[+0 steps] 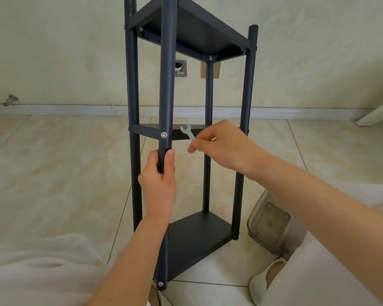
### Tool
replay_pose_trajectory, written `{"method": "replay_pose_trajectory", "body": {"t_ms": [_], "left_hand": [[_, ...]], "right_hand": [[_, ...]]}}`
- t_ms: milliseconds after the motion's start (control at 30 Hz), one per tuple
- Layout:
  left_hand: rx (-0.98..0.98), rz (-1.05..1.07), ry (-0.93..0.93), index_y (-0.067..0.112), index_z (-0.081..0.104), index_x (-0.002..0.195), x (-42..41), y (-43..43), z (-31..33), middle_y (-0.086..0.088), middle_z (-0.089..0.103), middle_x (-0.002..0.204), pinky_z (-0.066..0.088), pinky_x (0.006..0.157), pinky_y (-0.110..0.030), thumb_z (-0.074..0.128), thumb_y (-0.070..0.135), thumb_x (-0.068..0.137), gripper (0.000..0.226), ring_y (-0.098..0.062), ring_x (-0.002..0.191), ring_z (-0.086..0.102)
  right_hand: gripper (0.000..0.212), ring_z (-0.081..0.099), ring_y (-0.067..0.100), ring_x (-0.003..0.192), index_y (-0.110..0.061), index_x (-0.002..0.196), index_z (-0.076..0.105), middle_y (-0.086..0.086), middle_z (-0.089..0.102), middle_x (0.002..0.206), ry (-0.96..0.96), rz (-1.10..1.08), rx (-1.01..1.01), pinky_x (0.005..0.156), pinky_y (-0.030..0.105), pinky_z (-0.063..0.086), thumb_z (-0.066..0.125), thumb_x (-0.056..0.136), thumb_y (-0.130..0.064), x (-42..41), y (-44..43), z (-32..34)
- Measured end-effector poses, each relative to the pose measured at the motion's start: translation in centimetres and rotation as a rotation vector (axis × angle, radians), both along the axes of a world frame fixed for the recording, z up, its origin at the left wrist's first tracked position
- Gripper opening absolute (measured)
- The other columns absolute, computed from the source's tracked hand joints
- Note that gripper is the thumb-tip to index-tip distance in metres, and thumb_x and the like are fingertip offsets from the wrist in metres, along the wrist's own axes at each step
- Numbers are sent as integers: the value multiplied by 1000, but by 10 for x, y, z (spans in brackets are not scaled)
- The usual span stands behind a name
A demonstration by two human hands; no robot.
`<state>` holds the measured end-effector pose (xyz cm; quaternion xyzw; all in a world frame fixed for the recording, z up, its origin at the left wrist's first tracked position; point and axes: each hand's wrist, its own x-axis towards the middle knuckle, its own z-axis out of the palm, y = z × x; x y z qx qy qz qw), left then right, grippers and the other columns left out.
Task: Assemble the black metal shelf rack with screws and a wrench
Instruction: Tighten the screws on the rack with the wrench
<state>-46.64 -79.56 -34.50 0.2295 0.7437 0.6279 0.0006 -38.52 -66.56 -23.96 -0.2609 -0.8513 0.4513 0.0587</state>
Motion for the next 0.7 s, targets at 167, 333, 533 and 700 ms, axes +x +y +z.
{"method": "replay_pose_trajectory", "body": {"t_ms": [167,333,533,700], "left_hand": [[-15,22,22,20,60,94,-3,-1,0,7,49,62,40,48,-19,41,68,87,52,-8,51,48],[-17,10,-4,34,53,83,-9,-4,2,9,49,57,39,48,-16,41,66,88,34,-6,49,48],[-57,28,-66,32,47,72,-14,-7,-6,3,46,53,37,48,-31,44,58,95,35,-15,45,43],[-98,38,-151,26,50,72,-11,-10,-24,3,45,52,40,47,-36,45,52,99,38,-18,44,42]], "right_hand": [[23,58,7,75,-17,96,79,-6,65,92,-76,-34,-29,64,13,38,56,96,-18,-10,-14,-39],[22,66,15,89,-18,89,79,3,75,99,-16,-124,-121,58,4,38,58,94,-17,-23,-32,-65],[23,64,10,85,-15,89,80,-1,76,95,61,-193,-217,60,1,39,58,94,-15,-34,-44,-84],[24,64,24,81,-16,83,80,10,74,82,-2,-211,-211,65,20,47,57,91,-15,-39,-47,-96]]}}
